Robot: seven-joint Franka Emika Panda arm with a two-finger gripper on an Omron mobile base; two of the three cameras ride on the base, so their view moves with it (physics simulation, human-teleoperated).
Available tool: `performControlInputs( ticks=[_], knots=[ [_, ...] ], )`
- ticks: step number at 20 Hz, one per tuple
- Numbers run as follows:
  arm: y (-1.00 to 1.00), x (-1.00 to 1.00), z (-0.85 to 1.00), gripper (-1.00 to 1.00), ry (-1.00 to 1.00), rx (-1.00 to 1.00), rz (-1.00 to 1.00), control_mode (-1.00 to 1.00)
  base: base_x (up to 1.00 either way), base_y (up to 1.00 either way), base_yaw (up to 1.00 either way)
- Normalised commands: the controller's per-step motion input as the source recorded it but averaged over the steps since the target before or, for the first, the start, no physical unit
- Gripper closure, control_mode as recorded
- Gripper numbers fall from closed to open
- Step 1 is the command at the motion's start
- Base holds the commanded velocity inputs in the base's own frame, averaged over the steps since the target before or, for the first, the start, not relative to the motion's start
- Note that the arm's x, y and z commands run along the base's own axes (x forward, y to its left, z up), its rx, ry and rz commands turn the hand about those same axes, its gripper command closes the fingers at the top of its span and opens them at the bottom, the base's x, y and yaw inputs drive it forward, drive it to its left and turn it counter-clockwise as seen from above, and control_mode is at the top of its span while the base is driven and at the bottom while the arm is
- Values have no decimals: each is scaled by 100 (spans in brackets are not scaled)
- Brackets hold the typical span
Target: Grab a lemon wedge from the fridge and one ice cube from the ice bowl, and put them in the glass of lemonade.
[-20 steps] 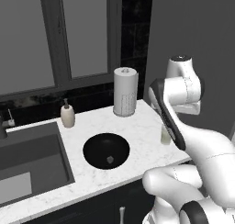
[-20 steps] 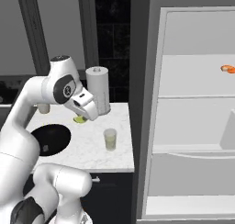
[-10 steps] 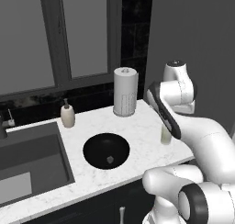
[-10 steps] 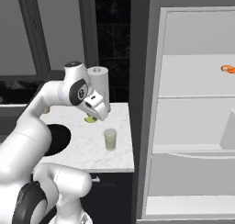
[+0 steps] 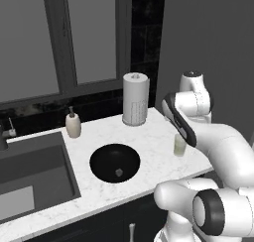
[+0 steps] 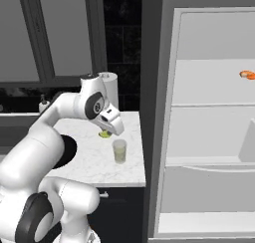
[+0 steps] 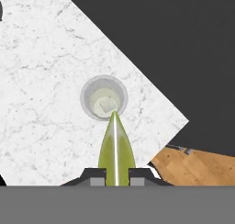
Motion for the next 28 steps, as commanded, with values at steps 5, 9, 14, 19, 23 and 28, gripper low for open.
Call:
performControlInputs(
  ticks=[5, 9, 14, 19, 23, 28],
  knots=[
    [0, 1, -27, 100, 0, 0, 0, -100, 0, 0, 0],
    [0, 4, -19, 100, 0, 0, 0, -100, 0, 0, 0],
    [0, 9, -8, 100, -1, 0, 0, -100, 0, 0, 0],
    [0, 42, 0, 100, 0, 0, 0, -100, 0, 0, 0],
    [1, 56, 0, 100, 1, 0, 0, -100, 0, 0, 0],
    [-15, 26, -17, 100, 0, 1, 0, -100, 0, 0, 0]
  ],
)
